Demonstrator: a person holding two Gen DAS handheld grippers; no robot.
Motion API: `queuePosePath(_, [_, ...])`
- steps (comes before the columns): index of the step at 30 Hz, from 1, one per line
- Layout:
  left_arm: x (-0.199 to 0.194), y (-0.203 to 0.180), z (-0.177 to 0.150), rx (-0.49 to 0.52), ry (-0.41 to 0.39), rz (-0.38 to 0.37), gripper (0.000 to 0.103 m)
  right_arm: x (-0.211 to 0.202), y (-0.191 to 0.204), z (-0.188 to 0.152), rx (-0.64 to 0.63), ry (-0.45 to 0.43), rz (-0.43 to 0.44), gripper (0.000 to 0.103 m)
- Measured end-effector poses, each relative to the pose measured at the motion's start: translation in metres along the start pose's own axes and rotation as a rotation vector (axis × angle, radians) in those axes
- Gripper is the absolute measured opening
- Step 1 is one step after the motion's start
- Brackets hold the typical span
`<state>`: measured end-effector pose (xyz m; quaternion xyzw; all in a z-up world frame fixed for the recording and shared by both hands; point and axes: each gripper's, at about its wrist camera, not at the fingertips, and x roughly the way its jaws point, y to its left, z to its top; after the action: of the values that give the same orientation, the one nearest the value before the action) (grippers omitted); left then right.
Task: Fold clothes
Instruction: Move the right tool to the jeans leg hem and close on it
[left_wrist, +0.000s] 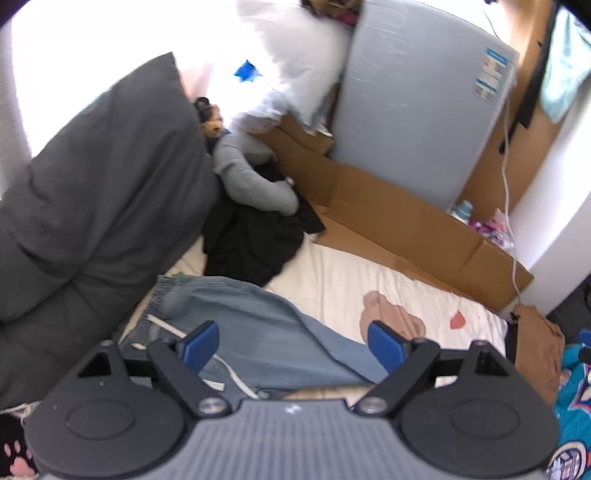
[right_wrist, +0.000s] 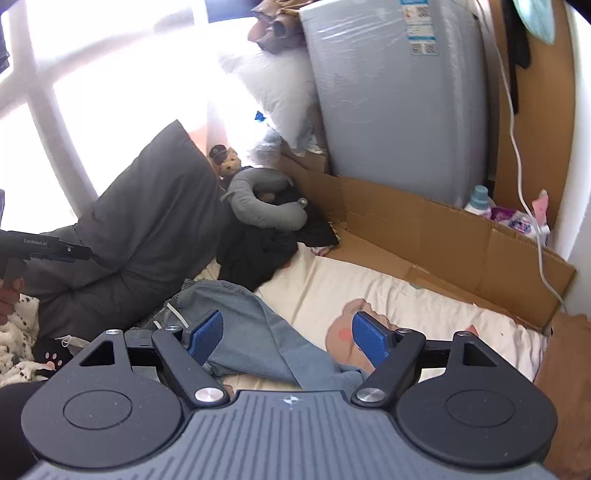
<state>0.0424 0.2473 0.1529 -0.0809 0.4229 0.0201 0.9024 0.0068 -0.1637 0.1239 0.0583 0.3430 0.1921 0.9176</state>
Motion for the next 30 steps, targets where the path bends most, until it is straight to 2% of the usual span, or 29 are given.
queuePosePath(9, [0.061, -0.019, 0.007, 0.013, 0.053, -0.017, 0.089, 0.022, -0.067, -0.028, 0.158, 0.020, -0.037, 0.082])
queuePosePath(18, [0.113, -0.033, 0.011, 0.021, 0.071, -0.025, 0.089, 0.058, -0.083, -0.045, 0.115, 0.054, -0.045, 0.082])
queuePosePath(30, [0.176, -0.024, -0.004, -0.040, 0.111, -0.005, 0.086, 0.117, -0.100, -0.080, 0.042, 0.152, -0.041, 0.082])
